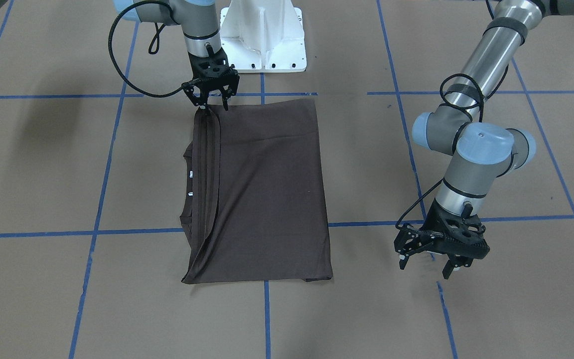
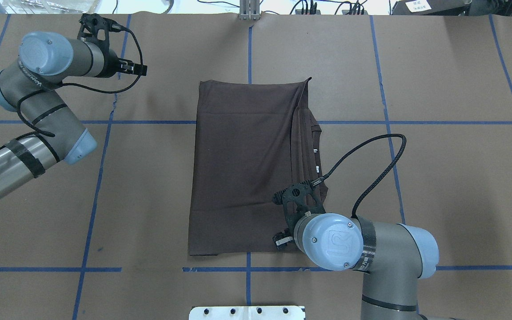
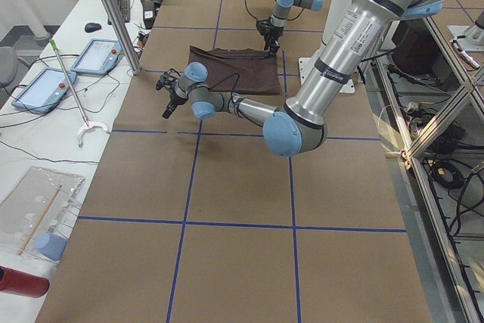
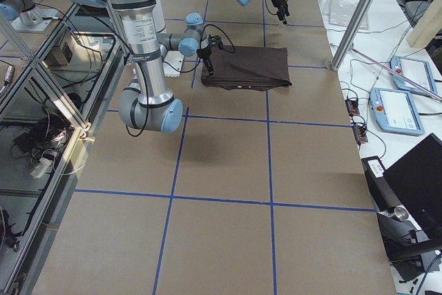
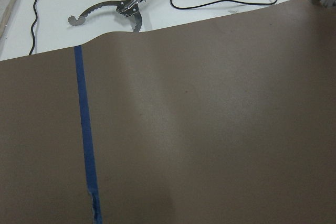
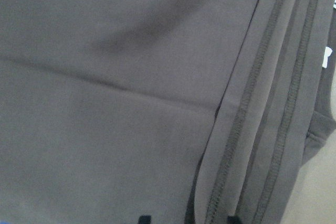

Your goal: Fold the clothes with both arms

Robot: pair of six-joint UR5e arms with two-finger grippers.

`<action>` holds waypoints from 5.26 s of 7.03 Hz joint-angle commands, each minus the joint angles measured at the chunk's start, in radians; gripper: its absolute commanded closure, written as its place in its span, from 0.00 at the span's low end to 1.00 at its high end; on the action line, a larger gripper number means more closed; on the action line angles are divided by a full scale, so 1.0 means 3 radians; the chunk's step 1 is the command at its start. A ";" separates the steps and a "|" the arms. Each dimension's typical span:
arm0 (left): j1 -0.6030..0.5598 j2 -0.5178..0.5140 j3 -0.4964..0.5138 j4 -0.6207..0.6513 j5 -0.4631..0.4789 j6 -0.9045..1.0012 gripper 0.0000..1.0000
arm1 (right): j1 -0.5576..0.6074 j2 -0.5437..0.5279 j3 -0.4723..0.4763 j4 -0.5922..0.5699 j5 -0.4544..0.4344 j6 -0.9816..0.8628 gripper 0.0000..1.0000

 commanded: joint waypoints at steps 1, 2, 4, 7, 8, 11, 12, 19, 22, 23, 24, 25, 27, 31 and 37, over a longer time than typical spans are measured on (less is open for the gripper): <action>0.0000 0.0004 -0.0002 0.0000 0.0002 0.0000 0.00 | 0.0003 -0.0030 -0.0022 0.0033 0.0093 -0.0035 0.60; 0.0000 0.0009 -0.0002 0.0000 0.0007 0.0000 0.00 | 0.0008 -0.0040 -0.0022 0.0033 0.0104 -0.0035 0.66; 0.0000 0.0009 -0.0002 0.0000 0.0007 0.0000 0.00 | 0.0018 -0.0045 -0.0012 0.0018 0.0119 -0.0035 0.95; 0.0000 0.0009 -0.0002 0.0000 0.0007 0.0000 0.00 | 0.0033 -0.0157 0.0075 0.0008 0.0053 0.0031 1.00; 0.0005 0.0009 -0.0002 0.0000 0.0007 0.0000 0.00 | 0.0039 -0.0315 0.0197 0.0003 0.0022 0.0042 1.00; 0.0031 0.0009 0.0003 0.0000 0.0007 0.0000 0.00 | -0.0226 -0.0572 0.0362 0.0003 -0.0395 0.1056 1.00; 0.0031 0.0009 -0.0002 0.0000 0.0007 0.0000 0.00 | -0.0242 -0.0572 0.0352 0.0008 -0.0418 0.1105 0.53; 0.0795 0.0828 -0.1700 0.0174 0.0006 -0.1540 0.00 | 0.0105 -0.1063 0.0622 0.1413 -0.0346 0.1313 0.00; 0.1903 0.1430 -0.2502 0.0179 0.0985 -0.2854 0.04 | 0.0141 -0.1063 0.0674 0.1414 -0.0357 0.1356 0.00; 0.2236 0.1430 -0.2498 0.0184 0.1373 -0.3273 0.24 | 0.0151 -0.1058 0.0674 0.1414 -0.0362 0.1356 0.00; 0.2412 0.1430 -0.2452 0.0189 0.1549 -0.3480 0.37 | 0.0156 -0.1058 0.0674 0.1414 -0.0367 0.1356 0.00; 0.2515 0.1400 -0.2416 0.0194 0.1663 -0.3548 0.37 | 0.0166 -0.1053 0.0679 0.1414 -0.0367 0.1356 0.00; 0.2531 0.1308 -0.2299 0.0199 0.1669 -0.3640 0.38 | 0.0172 -0.1053 0.0674 0.1414 -0.0367 0.1356 0.00; 0.2577 0.1205 -0.2124 0.0199 0.1669 -0.3641 0.38 | 0.0177 -0.1053 0.0679 0.1414 -0.0367 0.1356 0.00; 0.2730 0.1144 -0.2135 0.0194 0.1674 -0.3651 0.38 | 0.0182 -0.1058 0.0674 0.1414 -0.0367 0.1356 0.00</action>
